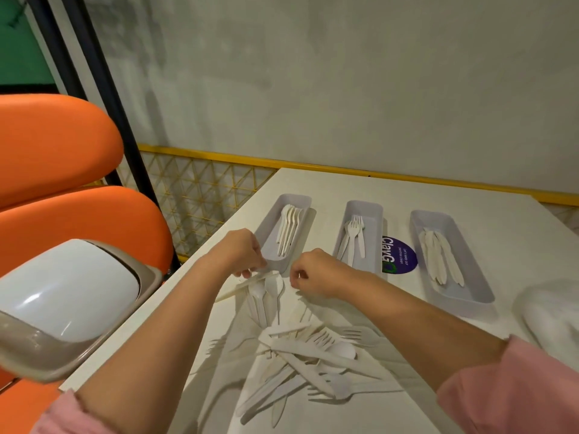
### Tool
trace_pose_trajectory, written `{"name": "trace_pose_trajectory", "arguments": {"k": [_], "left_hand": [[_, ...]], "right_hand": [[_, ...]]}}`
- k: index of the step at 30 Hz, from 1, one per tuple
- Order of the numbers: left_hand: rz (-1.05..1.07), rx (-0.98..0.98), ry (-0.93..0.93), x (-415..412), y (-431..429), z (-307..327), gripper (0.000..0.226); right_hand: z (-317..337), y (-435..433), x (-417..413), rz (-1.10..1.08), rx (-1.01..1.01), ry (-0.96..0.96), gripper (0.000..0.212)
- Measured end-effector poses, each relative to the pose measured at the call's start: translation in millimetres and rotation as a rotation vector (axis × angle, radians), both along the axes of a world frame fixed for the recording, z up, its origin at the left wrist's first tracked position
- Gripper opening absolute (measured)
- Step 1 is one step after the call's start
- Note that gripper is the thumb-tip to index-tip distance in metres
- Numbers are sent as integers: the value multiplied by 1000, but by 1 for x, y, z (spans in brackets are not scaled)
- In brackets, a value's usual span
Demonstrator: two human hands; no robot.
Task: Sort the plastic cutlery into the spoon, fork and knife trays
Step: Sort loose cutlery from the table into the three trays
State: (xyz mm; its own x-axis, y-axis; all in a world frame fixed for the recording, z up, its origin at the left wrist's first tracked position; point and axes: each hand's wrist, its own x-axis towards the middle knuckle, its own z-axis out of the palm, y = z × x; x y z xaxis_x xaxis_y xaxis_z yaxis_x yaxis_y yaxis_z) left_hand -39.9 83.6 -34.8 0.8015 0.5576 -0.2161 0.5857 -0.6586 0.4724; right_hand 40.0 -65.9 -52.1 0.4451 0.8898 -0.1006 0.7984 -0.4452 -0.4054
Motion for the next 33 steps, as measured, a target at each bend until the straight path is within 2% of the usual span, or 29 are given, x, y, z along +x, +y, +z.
{"name": "trace_pose_trajectory", "arguments": {"k": [4,10,14,16,17,19,22,25,27,30,33], "left_hand": [[62,99,112,-9,-18,-15,14],[101,179,111,-11,-37,-32,25],[109,223,114,-10,-49,-33,25],[101,194,91,-10,-54,-31,18],[100,173,81,-11,-55,-30,11],[114,98,61,-11,-57,-30,26],[116,-46,9,-11,-56,-29,30],[94,-173,-110,-13,-57,-24,20],[66,-244,-201,-13,-56,-20,16],[13,-334,-332,-11,-58,-10,21],[-24,-532,-447,-9,-65,4,24]], "right_hand": [[-10,9,-19,-76,-21,13,32],[-20,12,-39,-208,-29,-12,44],[-19,7,-40,-256,-37,16,33],[-17,3,-39,-288,-45,53,22],[-16,2,-39,-300,-48,75,13],[-13,-3,-41,-335,-36,116,10],[-11,-10,-38,-404,23,160,25],[-12,-14,-32,-452,104,233,18],[-12,-16,-28,-472,191,315,23],[-3,-23,-27,-454,326,451,29],[6,-29,-26,-421,460,509,25]]}}
